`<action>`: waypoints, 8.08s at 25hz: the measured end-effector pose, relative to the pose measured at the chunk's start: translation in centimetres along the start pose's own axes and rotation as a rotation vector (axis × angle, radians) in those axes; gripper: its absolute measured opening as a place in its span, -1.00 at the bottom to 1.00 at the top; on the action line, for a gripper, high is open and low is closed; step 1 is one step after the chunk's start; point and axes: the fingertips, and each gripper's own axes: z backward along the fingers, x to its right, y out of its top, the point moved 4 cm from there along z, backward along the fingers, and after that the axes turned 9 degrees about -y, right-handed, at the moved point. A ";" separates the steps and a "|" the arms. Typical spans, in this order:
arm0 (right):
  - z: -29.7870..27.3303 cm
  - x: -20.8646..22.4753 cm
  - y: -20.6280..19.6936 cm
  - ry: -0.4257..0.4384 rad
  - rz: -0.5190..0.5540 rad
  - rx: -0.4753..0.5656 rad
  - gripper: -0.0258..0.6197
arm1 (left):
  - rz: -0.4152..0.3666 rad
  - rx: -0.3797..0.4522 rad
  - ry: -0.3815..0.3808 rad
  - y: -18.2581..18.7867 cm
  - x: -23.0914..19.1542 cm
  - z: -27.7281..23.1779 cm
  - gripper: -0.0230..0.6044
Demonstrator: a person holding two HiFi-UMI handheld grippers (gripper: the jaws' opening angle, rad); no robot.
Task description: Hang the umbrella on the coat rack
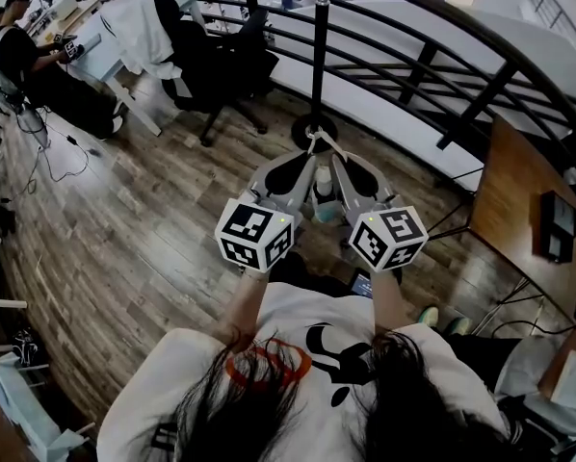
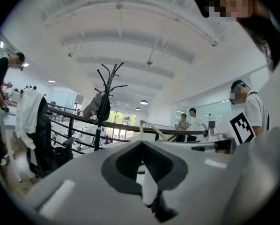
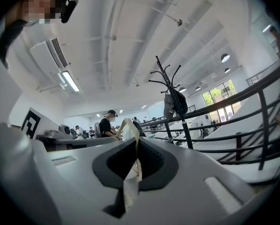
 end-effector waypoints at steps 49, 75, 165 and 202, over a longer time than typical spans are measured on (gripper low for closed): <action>-27.1 9.7 5.3 -0.148 -0.030 0.000 -0.85 | 0.036 -0.046 -0.263 6.2 -23.7 -17.9 -0.93; -36.9 19.4 7.5 -0.087 -0.036 -0.038 -0.85 | 0.066 -0.056 -0.208 6.5 -31.3 -28.9 -0.93; -55.3 38.4 2.7 0.154 -0.024 -0.317 -0.85 | 0.148 -0.250 0.014 -0.8 -41.9 -49.5 -0.93; -48.1 36.0 4.3 0.047 -0.016 -0.178 -0.58 | 0.018 -0.188 -0.059 1.8 -38.9 -43.1 -0.68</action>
